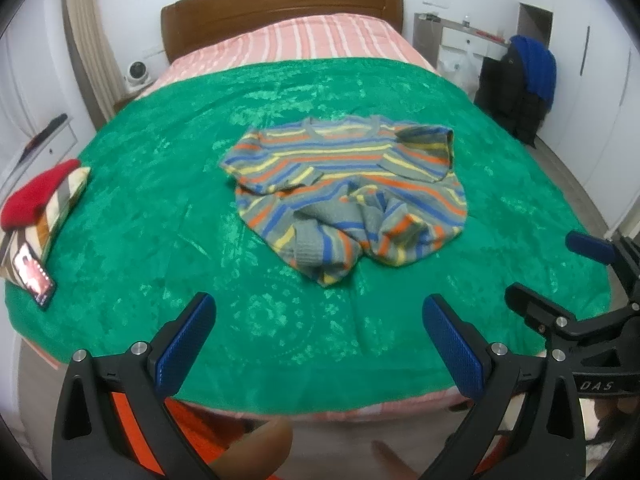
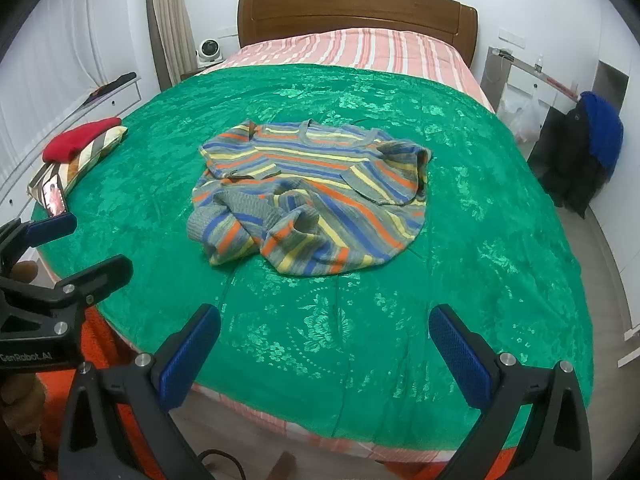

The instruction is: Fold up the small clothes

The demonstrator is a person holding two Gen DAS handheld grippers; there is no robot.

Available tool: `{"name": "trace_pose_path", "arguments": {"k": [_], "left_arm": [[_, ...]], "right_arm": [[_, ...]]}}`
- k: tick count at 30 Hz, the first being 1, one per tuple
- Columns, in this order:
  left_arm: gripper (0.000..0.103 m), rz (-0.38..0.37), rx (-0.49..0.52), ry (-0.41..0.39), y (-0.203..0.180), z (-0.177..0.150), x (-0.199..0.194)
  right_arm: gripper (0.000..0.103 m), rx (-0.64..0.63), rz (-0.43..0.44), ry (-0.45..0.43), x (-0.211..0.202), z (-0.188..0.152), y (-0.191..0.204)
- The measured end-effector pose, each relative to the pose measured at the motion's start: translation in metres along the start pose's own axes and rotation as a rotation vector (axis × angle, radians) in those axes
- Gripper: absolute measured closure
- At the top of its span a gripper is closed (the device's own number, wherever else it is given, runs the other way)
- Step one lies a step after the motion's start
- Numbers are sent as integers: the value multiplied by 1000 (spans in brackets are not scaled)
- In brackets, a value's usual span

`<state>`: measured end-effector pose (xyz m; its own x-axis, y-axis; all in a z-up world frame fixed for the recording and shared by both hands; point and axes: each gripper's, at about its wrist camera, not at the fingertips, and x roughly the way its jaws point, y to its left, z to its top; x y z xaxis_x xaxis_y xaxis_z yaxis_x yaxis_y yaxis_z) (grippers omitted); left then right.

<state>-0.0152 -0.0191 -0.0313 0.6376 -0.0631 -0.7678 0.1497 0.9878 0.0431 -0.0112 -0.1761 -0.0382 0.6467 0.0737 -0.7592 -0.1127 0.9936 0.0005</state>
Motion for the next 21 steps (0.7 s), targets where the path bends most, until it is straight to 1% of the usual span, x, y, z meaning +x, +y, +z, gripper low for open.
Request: {"name": "trace_pose_path", "arguments": {"k": [5, 11, 17, 21], "left_arm": [[0, -11, -17, 13, 2, -3, 2], [0, 3, -13, 2, 1, -4, -1], [0, 8, -17, 38, 2, -7, 9], [0, -2, -30, 70, 5, -11, 15]], "right_arm": [[0, 16, -4, 13, 3, -3, -2], [0, 22, -9, 1, -2, -2, -2], [0, 21, -14, 12, 0, -2, -3], [0, 26, -17, 25, 3, -4, -4]]}}
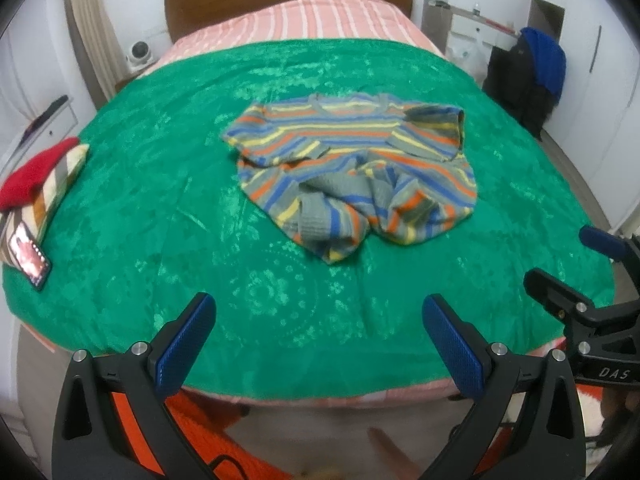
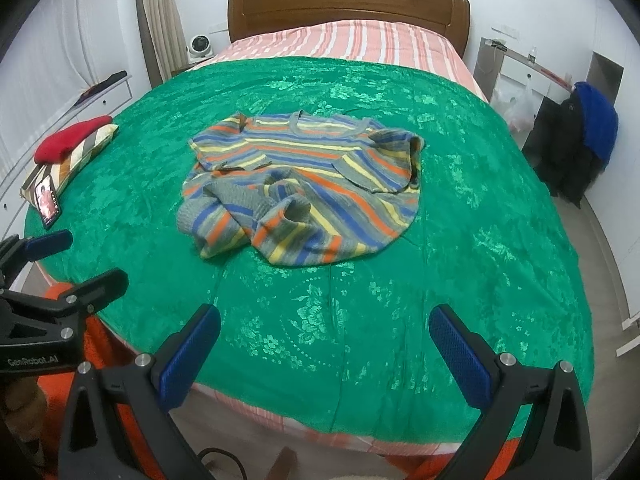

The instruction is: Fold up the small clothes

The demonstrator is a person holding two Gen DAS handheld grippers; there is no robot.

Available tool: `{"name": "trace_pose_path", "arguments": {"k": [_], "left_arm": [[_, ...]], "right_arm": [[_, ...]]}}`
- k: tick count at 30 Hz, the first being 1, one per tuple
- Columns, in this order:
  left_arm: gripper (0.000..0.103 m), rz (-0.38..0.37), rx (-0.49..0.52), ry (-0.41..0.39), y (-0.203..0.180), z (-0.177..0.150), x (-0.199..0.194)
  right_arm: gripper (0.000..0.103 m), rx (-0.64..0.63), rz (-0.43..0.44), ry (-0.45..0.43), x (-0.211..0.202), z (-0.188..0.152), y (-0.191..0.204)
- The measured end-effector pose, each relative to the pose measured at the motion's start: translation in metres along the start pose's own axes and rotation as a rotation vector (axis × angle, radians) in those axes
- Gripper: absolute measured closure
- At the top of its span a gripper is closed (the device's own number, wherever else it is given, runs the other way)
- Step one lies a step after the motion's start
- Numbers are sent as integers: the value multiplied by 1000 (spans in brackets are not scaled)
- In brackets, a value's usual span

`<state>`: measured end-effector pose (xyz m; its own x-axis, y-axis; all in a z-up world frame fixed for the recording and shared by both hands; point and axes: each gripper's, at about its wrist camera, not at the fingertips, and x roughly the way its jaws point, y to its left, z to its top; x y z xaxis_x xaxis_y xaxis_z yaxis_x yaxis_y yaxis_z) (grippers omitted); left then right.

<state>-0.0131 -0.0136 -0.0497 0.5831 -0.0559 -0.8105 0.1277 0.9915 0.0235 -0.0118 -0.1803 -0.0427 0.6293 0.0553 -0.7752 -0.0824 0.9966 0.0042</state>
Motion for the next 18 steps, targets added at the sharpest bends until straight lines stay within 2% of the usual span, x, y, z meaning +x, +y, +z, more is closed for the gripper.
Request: {"name": "trace_pose_path", "arguments": {"k": [18], "left_arm": [[0, -9, 3, -11, -3, -2, -3]], "right_arm": [[0, -5, -8, 0, 2, -2, 3]]}}
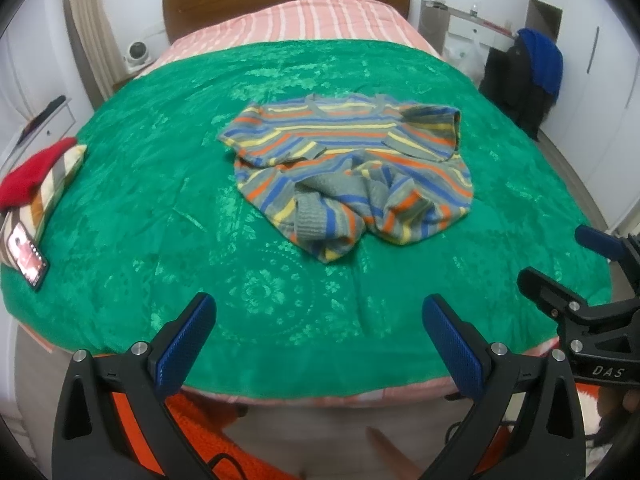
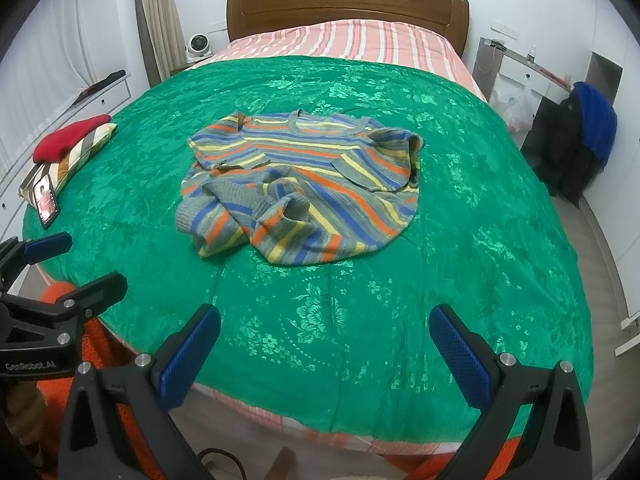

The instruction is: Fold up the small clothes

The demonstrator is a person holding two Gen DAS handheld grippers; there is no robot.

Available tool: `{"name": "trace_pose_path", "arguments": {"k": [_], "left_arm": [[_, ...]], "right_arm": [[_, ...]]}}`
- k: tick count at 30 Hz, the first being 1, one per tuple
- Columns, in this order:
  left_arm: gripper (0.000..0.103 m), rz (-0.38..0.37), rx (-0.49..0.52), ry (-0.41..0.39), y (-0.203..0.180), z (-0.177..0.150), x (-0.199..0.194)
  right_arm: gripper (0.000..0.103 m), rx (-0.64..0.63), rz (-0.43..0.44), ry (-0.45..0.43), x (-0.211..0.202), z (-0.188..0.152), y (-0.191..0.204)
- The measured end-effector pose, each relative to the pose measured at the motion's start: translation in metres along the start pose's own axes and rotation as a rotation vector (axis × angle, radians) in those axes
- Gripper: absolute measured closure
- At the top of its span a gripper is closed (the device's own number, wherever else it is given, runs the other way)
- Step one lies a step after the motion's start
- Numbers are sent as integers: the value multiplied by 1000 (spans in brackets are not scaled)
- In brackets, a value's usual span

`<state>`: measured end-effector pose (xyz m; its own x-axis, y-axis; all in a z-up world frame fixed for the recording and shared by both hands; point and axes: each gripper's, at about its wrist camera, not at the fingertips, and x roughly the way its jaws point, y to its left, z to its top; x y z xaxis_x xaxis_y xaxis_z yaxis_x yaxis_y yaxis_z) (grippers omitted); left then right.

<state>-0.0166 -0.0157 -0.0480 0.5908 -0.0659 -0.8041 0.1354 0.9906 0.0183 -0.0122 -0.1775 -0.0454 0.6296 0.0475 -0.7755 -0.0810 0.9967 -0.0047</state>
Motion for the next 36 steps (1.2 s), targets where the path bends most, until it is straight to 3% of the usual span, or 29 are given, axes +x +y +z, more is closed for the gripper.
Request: {"name": "trace_pose_path", "arguments": {"k": [36], "left_arm": [[0, 3, -1, 5, 1, -1, 1]], "right_arm": [[0, 4, 3, 23, 7, -3, 1]]}}
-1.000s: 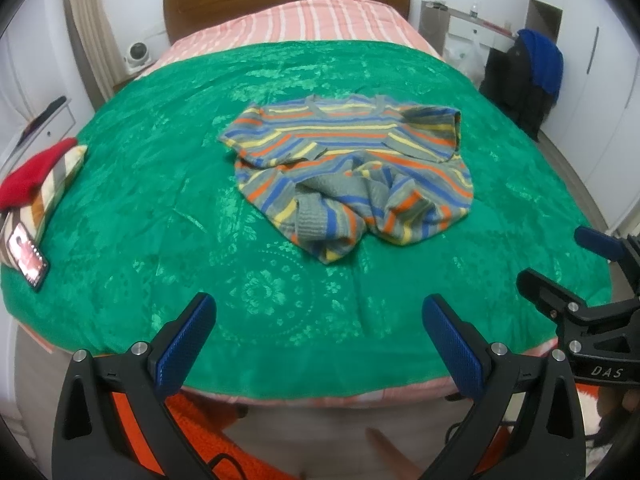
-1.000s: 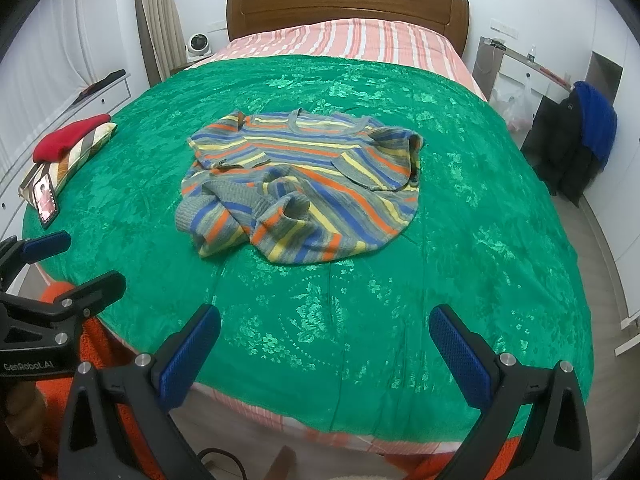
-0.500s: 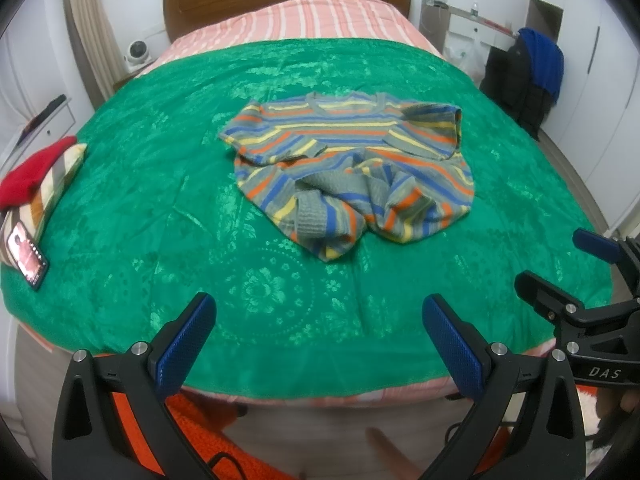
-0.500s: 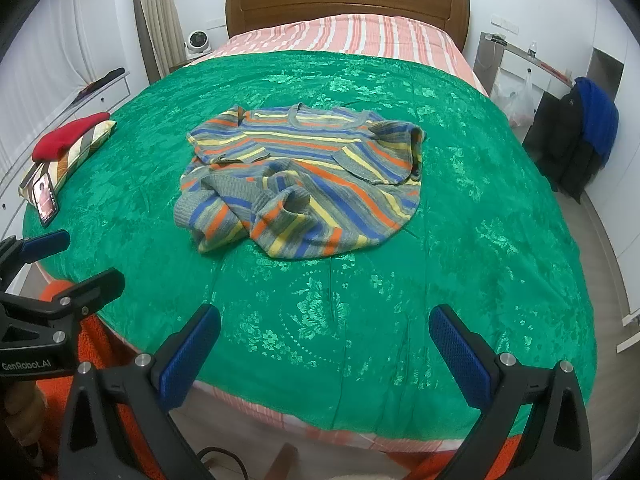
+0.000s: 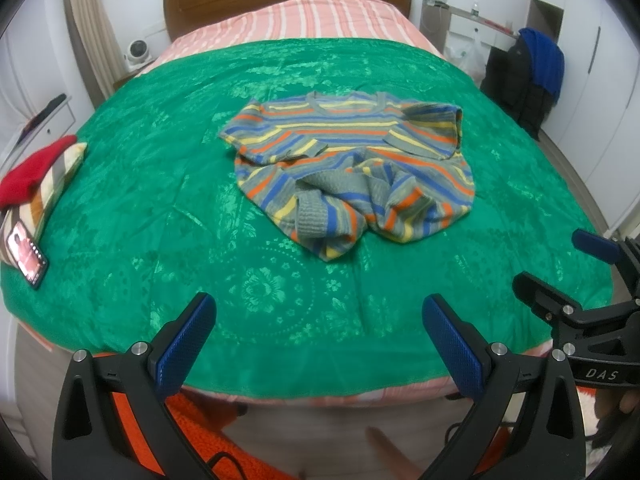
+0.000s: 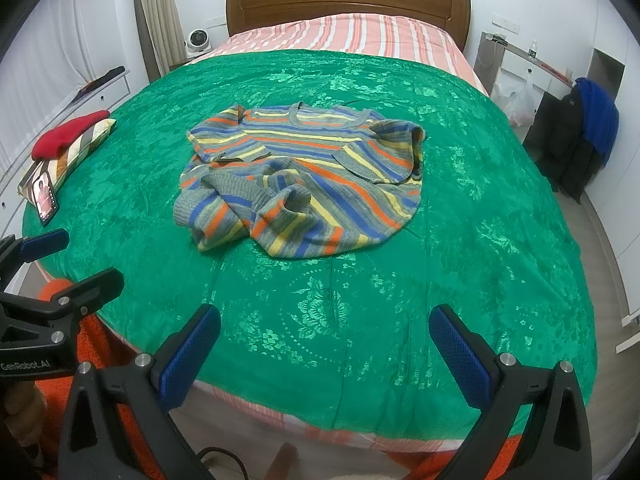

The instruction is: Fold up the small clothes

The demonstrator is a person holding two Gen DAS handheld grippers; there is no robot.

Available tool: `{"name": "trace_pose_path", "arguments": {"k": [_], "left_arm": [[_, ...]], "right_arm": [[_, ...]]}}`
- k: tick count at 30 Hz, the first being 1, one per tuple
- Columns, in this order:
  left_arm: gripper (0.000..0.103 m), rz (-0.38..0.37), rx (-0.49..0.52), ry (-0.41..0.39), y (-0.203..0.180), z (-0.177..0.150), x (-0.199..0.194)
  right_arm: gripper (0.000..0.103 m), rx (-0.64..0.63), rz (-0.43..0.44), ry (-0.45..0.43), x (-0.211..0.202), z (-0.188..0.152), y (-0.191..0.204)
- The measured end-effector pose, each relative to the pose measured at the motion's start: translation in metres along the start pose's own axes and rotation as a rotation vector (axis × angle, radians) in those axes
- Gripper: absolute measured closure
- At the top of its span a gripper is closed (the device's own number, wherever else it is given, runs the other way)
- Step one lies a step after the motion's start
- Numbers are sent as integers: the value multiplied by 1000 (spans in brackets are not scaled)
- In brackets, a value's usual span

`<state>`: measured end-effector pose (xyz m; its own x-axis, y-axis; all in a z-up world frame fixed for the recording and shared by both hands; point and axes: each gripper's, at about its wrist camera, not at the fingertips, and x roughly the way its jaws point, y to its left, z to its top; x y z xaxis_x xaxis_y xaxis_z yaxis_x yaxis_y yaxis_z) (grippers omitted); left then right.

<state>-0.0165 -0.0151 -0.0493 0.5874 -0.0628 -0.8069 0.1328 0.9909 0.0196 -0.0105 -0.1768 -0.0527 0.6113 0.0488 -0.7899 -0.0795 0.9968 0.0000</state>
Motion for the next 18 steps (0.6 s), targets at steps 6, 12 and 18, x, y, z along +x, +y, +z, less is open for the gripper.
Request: {"name": "trace_pose_path", "arguments": {"k": [6, 12, 18], "left_arm": [[0, 0, 0, 1, 0, 0, 0], [0, 0, -1, 1, 0, 0, 0], [0, 0, -1, 4, 0, -1, 3]], "right_arm": [[0, -2, 3, 6, 1, 0, 2], [0, -5, 2, 9, 2, 1, 3], [0, -4, 7, 19, 4, 1, 5]]}}
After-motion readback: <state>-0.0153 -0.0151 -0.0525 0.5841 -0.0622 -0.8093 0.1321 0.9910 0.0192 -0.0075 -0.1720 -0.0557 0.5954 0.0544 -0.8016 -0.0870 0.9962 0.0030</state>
